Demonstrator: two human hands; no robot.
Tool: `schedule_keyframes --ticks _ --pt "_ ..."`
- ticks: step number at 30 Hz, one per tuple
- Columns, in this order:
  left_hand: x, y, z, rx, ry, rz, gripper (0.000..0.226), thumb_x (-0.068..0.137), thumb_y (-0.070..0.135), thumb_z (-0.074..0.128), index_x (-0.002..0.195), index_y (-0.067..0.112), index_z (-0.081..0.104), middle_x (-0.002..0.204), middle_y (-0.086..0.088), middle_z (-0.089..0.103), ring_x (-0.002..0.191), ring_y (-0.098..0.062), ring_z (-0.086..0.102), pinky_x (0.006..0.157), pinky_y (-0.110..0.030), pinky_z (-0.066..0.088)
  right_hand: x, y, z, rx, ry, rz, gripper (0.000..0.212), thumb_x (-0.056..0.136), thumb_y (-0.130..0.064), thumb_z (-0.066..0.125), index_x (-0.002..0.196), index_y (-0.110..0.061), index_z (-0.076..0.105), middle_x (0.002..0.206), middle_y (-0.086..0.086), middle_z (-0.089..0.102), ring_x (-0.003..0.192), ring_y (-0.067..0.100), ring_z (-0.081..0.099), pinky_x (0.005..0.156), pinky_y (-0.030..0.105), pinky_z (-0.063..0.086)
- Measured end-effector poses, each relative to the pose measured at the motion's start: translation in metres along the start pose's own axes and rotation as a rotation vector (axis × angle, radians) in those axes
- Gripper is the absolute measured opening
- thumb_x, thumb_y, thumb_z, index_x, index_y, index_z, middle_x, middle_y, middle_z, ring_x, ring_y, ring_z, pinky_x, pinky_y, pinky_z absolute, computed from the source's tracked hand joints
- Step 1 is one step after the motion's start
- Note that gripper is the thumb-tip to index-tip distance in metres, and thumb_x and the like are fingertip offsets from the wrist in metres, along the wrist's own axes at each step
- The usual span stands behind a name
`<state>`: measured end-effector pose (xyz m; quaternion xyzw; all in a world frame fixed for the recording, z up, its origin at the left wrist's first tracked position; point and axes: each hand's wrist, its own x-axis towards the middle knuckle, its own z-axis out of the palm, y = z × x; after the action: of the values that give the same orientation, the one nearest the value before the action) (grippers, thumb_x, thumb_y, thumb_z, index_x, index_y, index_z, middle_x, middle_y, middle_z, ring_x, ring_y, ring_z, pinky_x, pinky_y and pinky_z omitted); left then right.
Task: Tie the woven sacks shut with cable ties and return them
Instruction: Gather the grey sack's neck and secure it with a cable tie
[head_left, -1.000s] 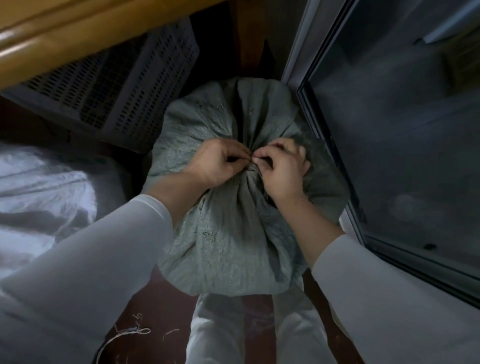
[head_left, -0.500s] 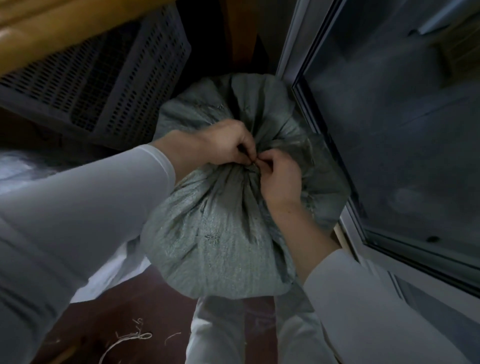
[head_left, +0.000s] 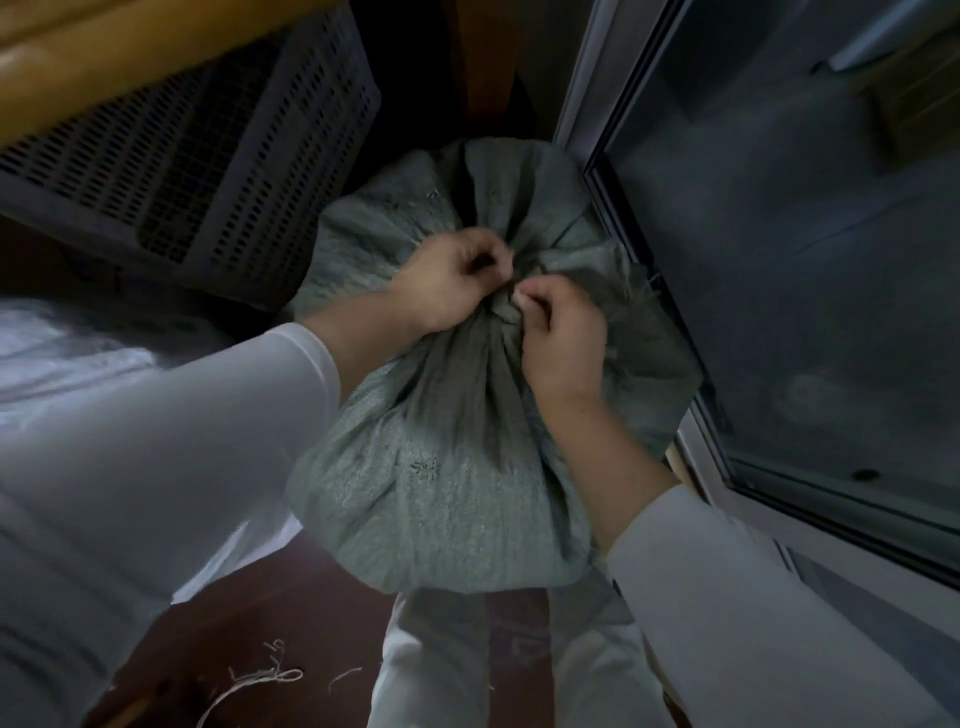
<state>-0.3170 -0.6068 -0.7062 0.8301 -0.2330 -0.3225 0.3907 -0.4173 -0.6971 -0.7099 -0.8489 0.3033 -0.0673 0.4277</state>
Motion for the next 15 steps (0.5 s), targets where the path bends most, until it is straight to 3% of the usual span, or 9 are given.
schedule_keyframes --ticks 2,5,10,13,15 --pt "-0.007 0.01 -0.006 -0.246 0.137 -0.077 0.022 0.091 0.008 0.055 0.072 0.019 0.053 0.072 0.007 0.054 0.062 0.01 0.049 0.072 -0.009 0.04 0.008 -0.015 -0.005 0.013 0.024 -0.063 0.013 0.085 -0.002 0.057 0.093 0.001 0.067 0.093 0.015 0.068 0.088 0.026 0.062 0.075 0.015 0.037" --pt "-0.023 0.028 -0.024 -0.41 0.333 -0.101 0.023 0.092 0.008 0.053 0.071 0.017 0.056 0.071 0.005 0.058 0.064 0.004 0.053 0.072 -0.011 0.044 0.021 -0.041 -0.011 0.036 0.0 -0.118 0.014 0.087 -0.004 0.058 0.096 -0.001 0.068 0.096 0.014 0.069 0.091 0.024 0.062 0.079 0.019 0.041" --pt "-0.056 0.021 -0.028 -0.19 0.445 -0.104 0.013 0.092 0.014 0.055 0.08 0.013 0.059 0.07 0.011 0.058 0.066 0.005 0.053 0.07 -0.009 0.041 0.023 -0.05 0.008 0.073 -0.175 -0.09 0.015 0.088 -0.006 0.058 0.098 -0.003 0.069 0.097 0.015 0.071 0.093 0.029 0.065 0.085 0.036 0.051" --pt "-0.071 -0.003 -0.022 -0.098 0.434 -0.144 0.011 0.091 0.018 0.056 0.081 0.018 0.057 0.07 0.014 0.056 0.063 0.009 0.051 0.064 -0.004 0.036 0.014 -0.045 0.025 0.082 -0.276 -0.045 0.017 0.088 -0.008 0.058 0.1 -0.005 0.07 0.099 0.012 0.071 0.095 0.026 0.065 0.087 0.034 0.05" --pt "-0.075 -0.008 -0.022 -0.04 0.426 -0.129 0.007 0.091 0.019 0.057 0.085 0.016 0.059 0.07 0.015 0.055 0.063 0.006 0.05 0.063 -0.005 0.035 0.013 -0.044 0.03 0.138 -0.255 -0.019 0.016 0.087 -0.007 0.059 0.099 -0.004 0.07 0.099 0.012 0.071 0.095 0.025 0.065 0.088 0.034 0.051"
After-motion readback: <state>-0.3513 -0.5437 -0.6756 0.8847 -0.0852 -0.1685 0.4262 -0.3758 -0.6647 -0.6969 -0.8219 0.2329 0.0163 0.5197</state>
